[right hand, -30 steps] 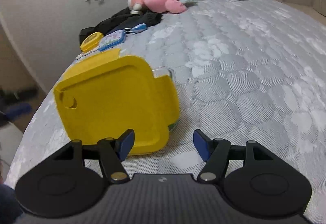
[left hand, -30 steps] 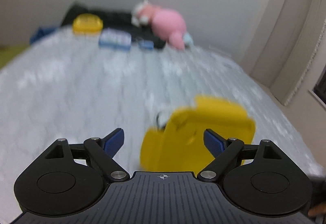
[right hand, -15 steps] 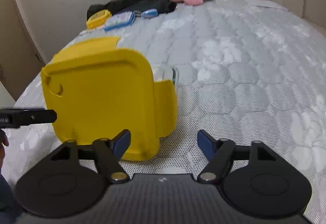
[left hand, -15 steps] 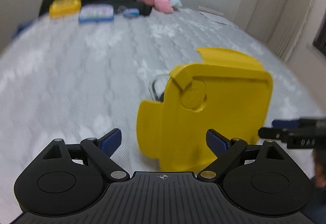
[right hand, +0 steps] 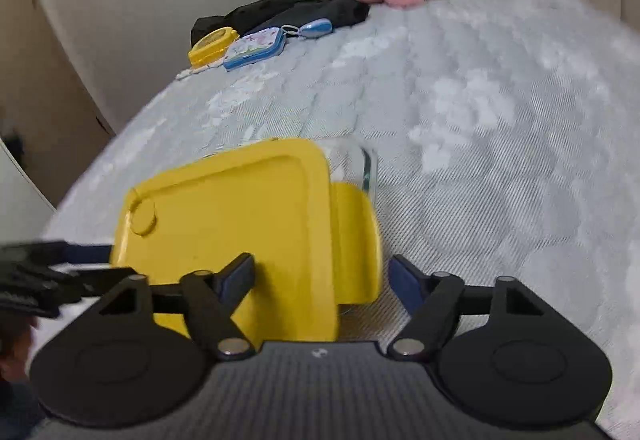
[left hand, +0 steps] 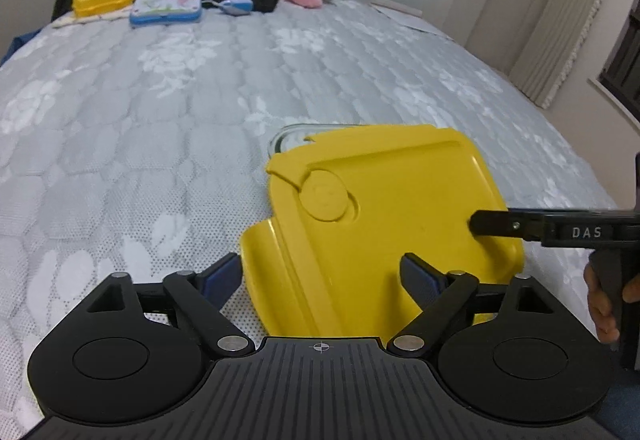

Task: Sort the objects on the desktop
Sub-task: 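Lower the flipped yellow lid onto the glass container with the left tool, then press the yellow lid down onto the container rim with the left tool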

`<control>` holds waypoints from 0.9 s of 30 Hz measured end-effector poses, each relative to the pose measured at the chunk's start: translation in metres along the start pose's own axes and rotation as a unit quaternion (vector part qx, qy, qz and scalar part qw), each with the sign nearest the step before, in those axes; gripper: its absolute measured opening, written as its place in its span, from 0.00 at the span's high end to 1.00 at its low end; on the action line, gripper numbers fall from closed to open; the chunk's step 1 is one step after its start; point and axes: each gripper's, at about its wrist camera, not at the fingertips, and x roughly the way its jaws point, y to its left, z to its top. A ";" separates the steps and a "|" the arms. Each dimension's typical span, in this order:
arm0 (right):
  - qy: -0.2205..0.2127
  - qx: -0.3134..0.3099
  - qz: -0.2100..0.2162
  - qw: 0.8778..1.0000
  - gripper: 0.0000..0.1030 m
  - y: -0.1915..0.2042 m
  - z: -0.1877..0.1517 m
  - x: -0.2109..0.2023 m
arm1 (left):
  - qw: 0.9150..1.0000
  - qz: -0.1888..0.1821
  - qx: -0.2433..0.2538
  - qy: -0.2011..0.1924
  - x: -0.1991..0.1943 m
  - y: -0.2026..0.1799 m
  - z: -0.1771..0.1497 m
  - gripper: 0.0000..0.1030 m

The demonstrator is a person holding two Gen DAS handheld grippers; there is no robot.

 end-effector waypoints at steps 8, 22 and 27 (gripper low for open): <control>-0.002 0.035 -0.002 0.999 0.42 -0.001 -0.005 -0.014 | 1.000 0.014 -0.028 -0.005 -0.004 0.009 0.002 0.33; -0.049 0.101 0.008 0.994 0.56 -0.004 -0.009 -0.036 | 0.998 -0.001 -0.062 -0.032 -0.007 0.020 0.009 0.33; -0.094 0.134 0.018 0.986 0.56 -0.014 -0.003 -0.048 | 0.996 0.015 -0.016 -0.089 -0.015 -0.002 0.031 0.33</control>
